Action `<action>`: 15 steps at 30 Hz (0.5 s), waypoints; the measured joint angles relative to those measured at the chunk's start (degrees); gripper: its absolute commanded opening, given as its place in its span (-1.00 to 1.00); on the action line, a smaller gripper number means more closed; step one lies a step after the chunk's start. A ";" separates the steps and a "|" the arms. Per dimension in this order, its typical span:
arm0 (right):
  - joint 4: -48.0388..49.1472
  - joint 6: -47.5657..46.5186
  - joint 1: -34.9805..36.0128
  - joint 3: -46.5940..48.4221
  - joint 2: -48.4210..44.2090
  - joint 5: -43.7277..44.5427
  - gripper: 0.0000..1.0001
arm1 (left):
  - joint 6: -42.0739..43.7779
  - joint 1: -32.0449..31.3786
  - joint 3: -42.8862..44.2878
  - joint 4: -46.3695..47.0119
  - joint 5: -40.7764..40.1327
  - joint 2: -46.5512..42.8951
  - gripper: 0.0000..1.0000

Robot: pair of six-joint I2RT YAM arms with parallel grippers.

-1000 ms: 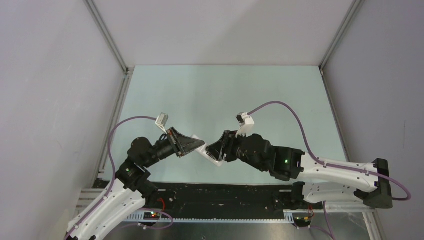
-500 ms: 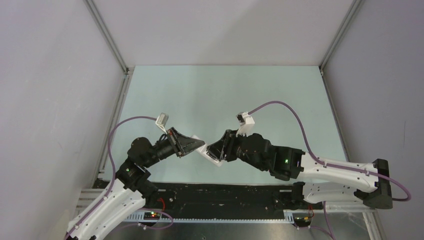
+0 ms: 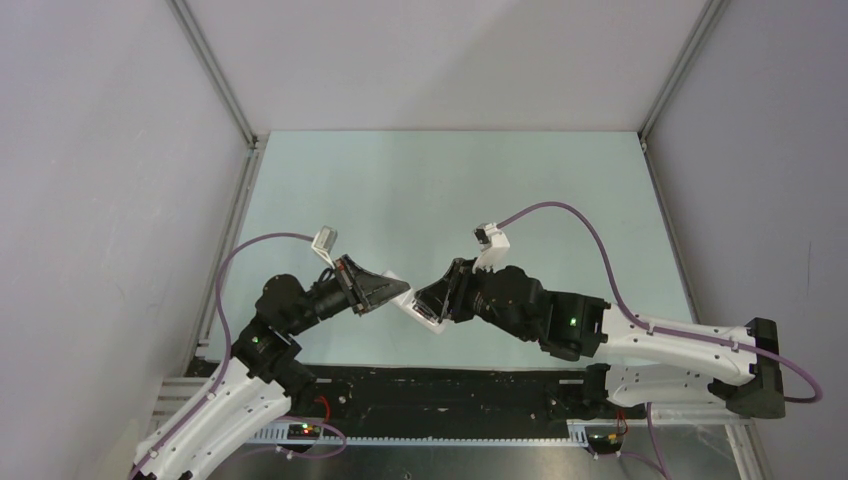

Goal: Load the batteries into the remote control
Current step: Load the battery into the remote control.

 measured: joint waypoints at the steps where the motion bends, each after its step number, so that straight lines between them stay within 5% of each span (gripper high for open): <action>1: -0.02 0.00 -0.02 0.00 0.00 -0.07 -0.25 | 0.00 0.00 0.00 -0.04 0.00 0.00 -0.94; 15: -0.02 0.00 -0.61 0.00 0.70 -1.14 -0.32 | 0.04 0.00 0.00 -0.83 -0.04 0.02 -0.94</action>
